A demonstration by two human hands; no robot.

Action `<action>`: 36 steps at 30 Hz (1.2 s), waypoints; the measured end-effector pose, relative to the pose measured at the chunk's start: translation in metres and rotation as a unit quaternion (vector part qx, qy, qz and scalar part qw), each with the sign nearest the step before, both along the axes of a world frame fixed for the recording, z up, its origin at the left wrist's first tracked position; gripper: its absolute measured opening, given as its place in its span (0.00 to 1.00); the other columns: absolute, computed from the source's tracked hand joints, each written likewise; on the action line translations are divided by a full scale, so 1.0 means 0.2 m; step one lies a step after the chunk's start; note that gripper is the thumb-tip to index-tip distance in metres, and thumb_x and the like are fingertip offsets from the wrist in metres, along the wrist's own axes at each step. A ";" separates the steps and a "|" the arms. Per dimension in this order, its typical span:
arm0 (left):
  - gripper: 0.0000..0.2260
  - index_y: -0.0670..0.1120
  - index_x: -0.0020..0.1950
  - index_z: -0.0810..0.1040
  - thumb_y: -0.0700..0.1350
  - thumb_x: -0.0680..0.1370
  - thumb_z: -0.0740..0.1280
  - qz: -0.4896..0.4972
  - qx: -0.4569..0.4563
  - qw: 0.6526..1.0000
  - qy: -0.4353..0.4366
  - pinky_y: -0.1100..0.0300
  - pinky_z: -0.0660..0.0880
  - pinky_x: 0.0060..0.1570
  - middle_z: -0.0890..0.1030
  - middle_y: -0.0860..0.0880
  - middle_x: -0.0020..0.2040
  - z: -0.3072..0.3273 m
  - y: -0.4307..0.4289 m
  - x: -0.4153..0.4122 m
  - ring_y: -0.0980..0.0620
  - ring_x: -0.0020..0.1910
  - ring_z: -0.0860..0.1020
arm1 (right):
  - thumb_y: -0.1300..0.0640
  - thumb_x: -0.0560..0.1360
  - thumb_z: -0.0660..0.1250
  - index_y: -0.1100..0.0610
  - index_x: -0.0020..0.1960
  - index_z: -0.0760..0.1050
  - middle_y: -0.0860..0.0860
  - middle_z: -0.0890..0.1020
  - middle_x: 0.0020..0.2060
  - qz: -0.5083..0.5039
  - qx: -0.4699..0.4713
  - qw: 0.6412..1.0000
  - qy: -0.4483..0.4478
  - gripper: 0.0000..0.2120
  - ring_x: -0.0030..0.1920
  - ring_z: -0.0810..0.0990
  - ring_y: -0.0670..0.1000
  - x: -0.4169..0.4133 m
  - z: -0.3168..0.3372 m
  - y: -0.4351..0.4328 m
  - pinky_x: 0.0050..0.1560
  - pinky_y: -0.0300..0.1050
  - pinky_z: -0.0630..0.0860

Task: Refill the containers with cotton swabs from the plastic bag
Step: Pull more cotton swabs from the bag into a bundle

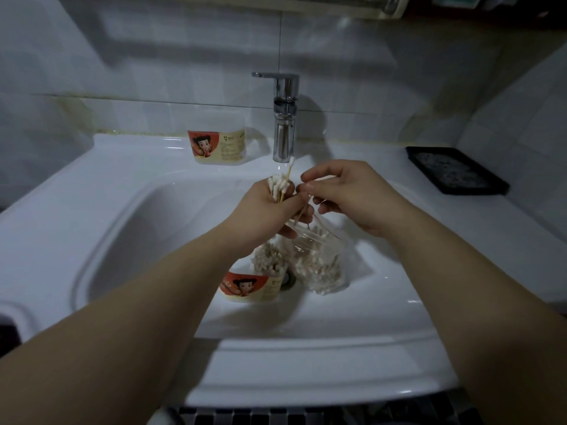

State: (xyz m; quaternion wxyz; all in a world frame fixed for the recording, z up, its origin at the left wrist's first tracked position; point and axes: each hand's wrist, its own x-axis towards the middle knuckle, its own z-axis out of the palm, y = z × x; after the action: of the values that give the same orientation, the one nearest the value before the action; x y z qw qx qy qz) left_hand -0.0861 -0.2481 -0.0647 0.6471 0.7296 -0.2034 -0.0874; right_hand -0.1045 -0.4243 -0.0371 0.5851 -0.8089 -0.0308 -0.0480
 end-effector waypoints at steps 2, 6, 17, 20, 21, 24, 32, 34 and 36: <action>0.08 0.45 0.43 0.76 0.42 0.83 0.66 0.002 0.004 1.000 -0.006 0.59 0.76 0.30 0.83 0.49 0.38 -0.01 0.00 0.01 0.52 0.35 0.81 | 0.58 0.76 0.76 0.53 0.50 0.84 0.55 0.87 0.41 -0.022 -0.050 0.998 -0.016 0.04 0.40 0.82 0.50 0.01 -0.02 0.01 0.42 0.47 0.80; 0.06 0.45 0.49 0.72 0.45 0.85 0.63 -0.001 0.014 1.000 -0.019 0.61 0.71 0.27 0.74 0.51 0.33 -0.01 -0.01 0.02 0.54 0.29 0.73 | 0.53 0.76 0.75 0.47 0.49 0.84 0.52 0.87 0.41 -0.055 -0.066 0.995 -0.041 0.02 0.39 0.82 0.54 0.01 -0.02 0.01 0.43 0.51 0.79; 0.11 0.41 0.49 0.75 0.48 0.84 0.64 -0.004 0.007 1.000 0.011 0.61 0.73 0.28 0.73 0.48 0.33 -0.03 -0.02 0.02 0.52 0.28 0.73 | 0.56 0.84 0.60 0.43 0.65 0.80 0.40 0.84 0.56 0.023 -0.201 0.976 -0.076 0.16 0.49 0.82 0.42 0.00 -0.02 0.03 0.49 0.43 0.79; 0.11 0.42 0.46 0.74 0.48 0.84 0.64 0.001 0.002 1.000 0.016 0.60 0.73 0.28 0.74 0.47 0.33 -0.03 -0.01 0.02 0.52 0.28 0.73 | 0.62 0.83 0.60 0.45 0.70 0.78 0.43 0.82 0.64 0.041 -0.190 0.980 -0.046 0.21 0.61 0.78 0.38 0.00 -0.03 0.03 0.56 0.39 0.72; 0.11 0.43 0.45 0.74 0.47 0.84 0.64 0.005 0.000 1.000 0.017 0.60 0.73 0.28 0.74 0.47 0.33 -0.03 -0.01 0.02 0.53 0.28 0.73 | 0.64 0.82 0.59 0.45 0.71 0.77 0.43 0.81 0.65 0.042 -0.187 0.980 -0.043 0.23 0.64 0.77 0.38 0.00 -0.03 0.03 0.56 0.40 0.72; 0.11 0.45 0.44 0.74 0.48 0.84 0.64 0.045 -0.005 0.999 0.017 0.60 0.70 0.26 0.72 0.49 0.33 -0.02 -0.01 0.03 0.54 0.27 0.72 | 0.67 0.80 0.60 0.48 0.70 0.76 0.45 0.83 0.60 0.007 -0.155 0.986 -0.058 0.24 0.59 0.83 0.43 -0.01 -0.02 0.03 0.53 0.44 0.81; 0.15 0.50 0.38 0.69 0.53 0.81 0.67 0.148 -0.060 0.987 0.017 0.60 0.63 0.24 0.70 0.52 0.29 -0.01 0.01 0.06 0.53 0.26 0.66 | 0.64 0.77 0.66 0.48 0.51 0.85 0.47 0.87 0.44 0.048 -0.247 0.967 -0.046 0.14 0.44 0.86 0.45 -0.07 0.01 0.07 0.51 0.42 0.82; 0.15 0.49 0.37 0.70 0.53 0.81 0.67 0.136 -0.047 0.989 0.016 0.60 0.63 0.25 0.72 0.54 0.26 -0.01 0.01 0.05 0.53 0.24 0.68 | 0.58 0.76 0.68 0.46 0.58 0.85 0.44 0.86 0.51 0.076 -0.400 0.913 -0.012 0.14 0.51 0.83 0.42 -0.07 0.01 0.07 0.53 0.37 0.77; 0.14 0.47 0.41 0.74 0.54 0.82 0.66 0.126 -0.011 0.992 0.004 0.59 0.66 0.26 0.78 0.51 0.29 -0.02 0.01 0.04 0.53 0.25 0.74 | 0.54 0.76 0.69 0.45 0.63 0.82 0.45 0.84 0.53 0.081 -0.454 0.887 0.010 0.16 0.52 0.82 0.44 -0.08 0.03 0.08 0.51 0.39 0.77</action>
State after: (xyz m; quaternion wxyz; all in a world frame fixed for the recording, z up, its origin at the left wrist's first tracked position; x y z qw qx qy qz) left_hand -0.0774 -0.2468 -0.0679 0.6618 0.7418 -0.1081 -0.0053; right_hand -0.1205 -0.4090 -0.0318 0.1566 -0.9813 -0.1090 0.0270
